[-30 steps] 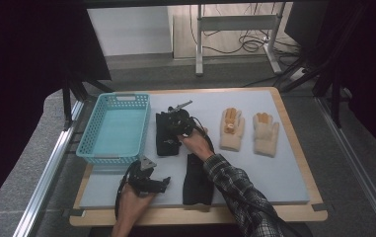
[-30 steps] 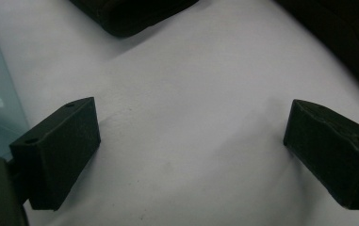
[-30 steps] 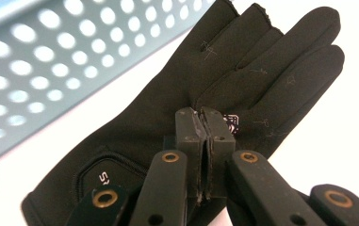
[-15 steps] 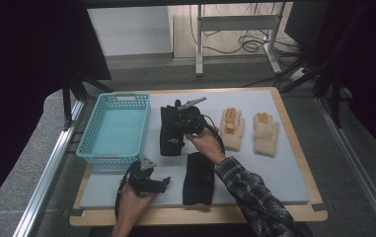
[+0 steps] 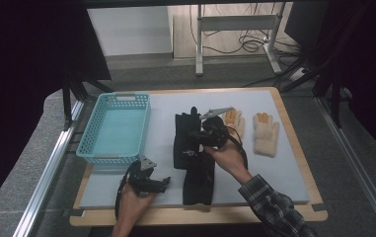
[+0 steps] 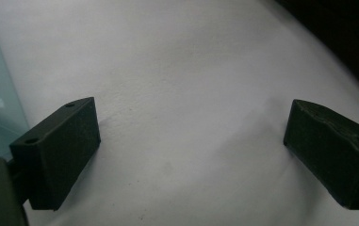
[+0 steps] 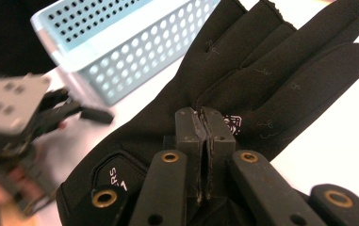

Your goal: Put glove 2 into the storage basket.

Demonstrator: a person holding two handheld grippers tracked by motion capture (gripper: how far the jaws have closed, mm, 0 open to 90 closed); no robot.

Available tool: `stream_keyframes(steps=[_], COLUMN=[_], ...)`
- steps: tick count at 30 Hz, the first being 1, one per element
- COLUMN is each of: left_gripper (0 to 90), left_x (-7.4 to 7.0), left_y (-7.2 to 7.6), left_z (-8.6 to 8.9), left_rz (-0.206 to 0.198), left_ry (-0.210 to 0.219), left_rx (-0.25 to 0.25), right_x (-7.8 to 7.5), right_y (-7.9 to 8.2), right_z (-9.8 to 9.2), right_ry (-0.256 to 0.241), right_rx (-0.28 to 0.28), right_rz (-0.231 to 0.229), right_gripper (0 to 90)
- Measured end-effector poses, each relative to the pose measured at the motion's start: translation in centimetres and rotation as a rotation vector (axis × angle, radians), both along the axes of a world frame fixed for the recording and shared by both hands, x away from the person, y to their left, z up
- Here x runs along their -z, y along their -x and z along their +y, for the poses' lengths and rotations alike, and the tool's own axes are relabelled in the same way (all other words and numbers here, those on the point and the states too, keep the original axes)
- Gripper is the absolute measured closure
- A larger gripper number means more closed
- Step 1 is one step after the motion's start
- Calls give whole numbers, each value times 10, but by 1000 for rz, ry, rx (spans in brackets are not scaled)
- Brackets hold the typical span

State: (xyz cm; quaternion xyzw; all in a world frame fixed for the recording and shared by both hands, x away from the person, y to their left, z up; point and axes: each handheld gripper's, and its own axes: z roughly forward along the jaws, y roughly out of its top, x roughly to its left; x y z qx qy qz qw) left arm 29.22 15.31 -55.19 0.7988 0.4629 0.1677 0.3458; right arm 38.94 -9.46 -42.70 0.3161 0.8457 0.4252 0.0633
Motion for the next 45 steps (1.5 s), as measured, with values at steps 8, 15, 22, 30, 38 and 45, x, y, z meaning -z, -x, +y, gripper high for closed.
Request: stream_keyframes(steps=[8,15,22,30,38,45], left_gripper=[46,46,47,47,46,48], left_x=[0,0,0,0,0,-2], left_y=[0,0,0,0,0,2], left_z=[0,0,0,0,0,2], left_rz=[3,4,3,2,2,6], left_ry=[1,-5,0,0,1,-12], left_rx=[-1,3,-1,-1,-1,18], right_x=[-4,-1,40,78,62,80], right_y=[45,77,73,67,62,63], right_z=[-30,-43,-39,-34,-57,-85], right_ry=[5,18,52,90,58,68], right_rx=[18,29,72,104,77,48], right_rz=[6,9,73,86,5,27], right_gripper=[858,855,852,714,563,762])
